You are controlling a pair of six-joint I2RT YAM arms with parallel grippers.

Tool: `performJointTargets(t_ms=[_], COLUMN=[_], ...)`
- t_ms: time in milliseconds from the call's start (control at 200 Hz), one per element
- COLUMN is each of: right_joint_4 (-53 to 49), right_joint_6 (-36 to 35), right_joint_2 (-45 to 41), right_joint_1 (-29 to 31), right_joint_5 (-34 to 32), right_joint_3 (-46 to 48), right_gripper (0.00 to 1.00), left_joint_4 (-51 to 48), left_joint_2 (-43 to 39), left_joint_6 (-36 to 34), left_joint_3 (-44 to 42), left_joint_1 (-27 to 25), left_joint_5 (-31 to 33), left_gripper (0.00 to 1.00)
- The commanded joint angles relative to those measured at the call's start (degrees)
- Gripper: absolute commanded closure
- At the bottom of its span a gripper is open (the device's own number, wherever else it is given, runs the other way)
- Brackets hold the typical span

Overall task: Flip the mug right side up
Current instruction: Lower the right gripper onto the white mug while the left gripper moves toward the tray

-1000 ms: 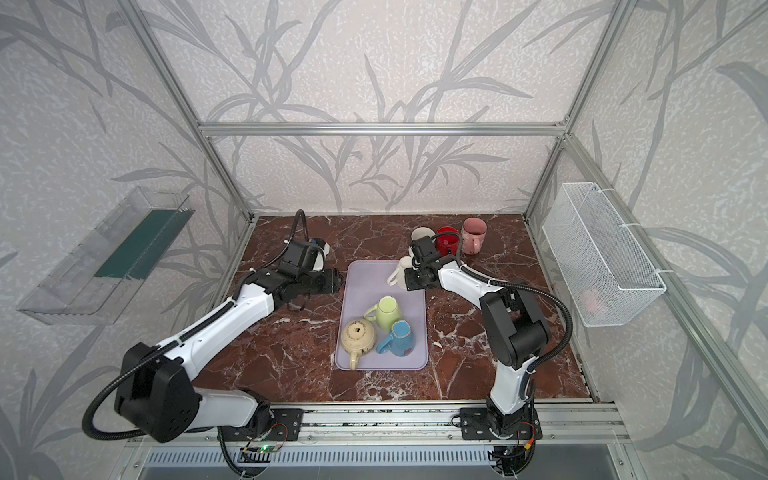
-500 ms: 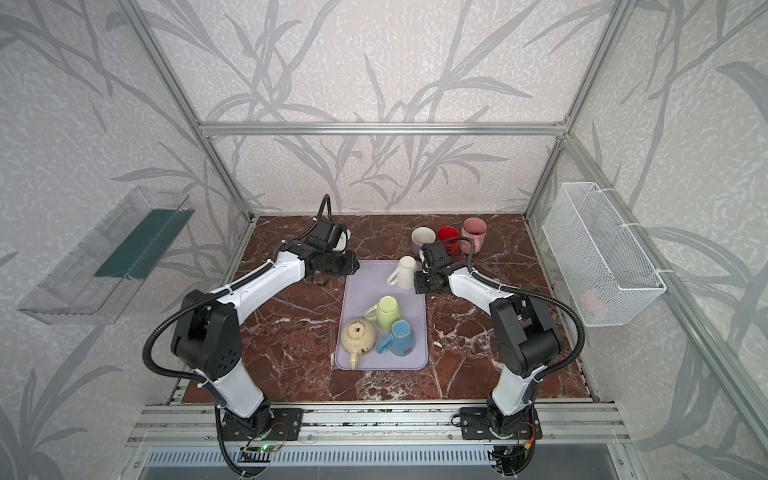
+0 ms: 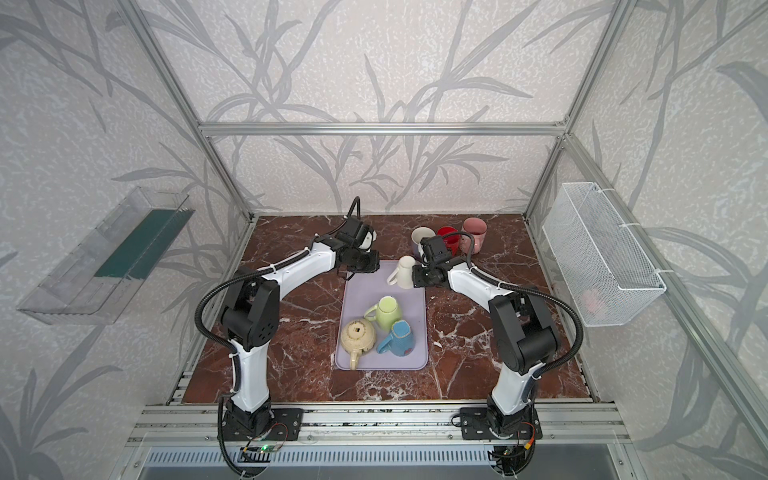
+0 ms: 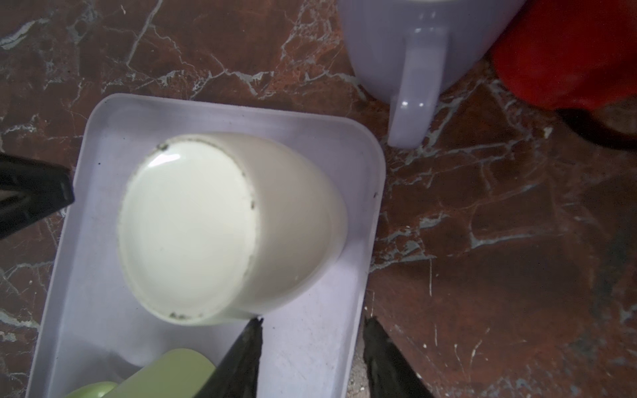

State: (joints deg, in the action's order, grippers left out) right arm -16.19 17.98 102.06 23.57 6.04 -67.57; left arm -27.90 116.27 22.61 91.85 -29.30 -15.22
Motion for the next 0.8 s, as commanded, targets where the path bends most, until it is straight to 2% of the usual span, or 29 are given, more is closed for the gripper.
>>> performJointTargets(t_ms=[0, 325, 630, 795], right_joint_4=[-1.0, -2.6, -4.2, -4.8], right_joint_6=[0.5, 0.2, -0.7, -0.7], right_joint_2=[1.8, 2.9, 5.0, 5.7], right_joint_1=[-0.2, -0.2, -0.2, -0.2], right_joint_5=[0.3, -1.2, -1.6, -1.9], right_joint_3=[-2.2, -3.3, -5.9, -7.3], right_gripper=[0.51, 0.51, 0.51, 0.51], left_joint_4=[0.5, 0.7, 5.1, 6.1], left_joint_2=[1.4, 4.4, 0.5, -0.2], left_joint_6=[-0.2, 0.2, 2.1, 2.7], left_joint_3=[1.9, 4.8, -2.9, -3.7], left_joint_1=[-0.8, -2.7, -5.4, -6.8], left_joint_5=[-1.4, -1.9, -1.7, -1.6], left_gripper=[0.87, 0.89, 0.90, 0.90])
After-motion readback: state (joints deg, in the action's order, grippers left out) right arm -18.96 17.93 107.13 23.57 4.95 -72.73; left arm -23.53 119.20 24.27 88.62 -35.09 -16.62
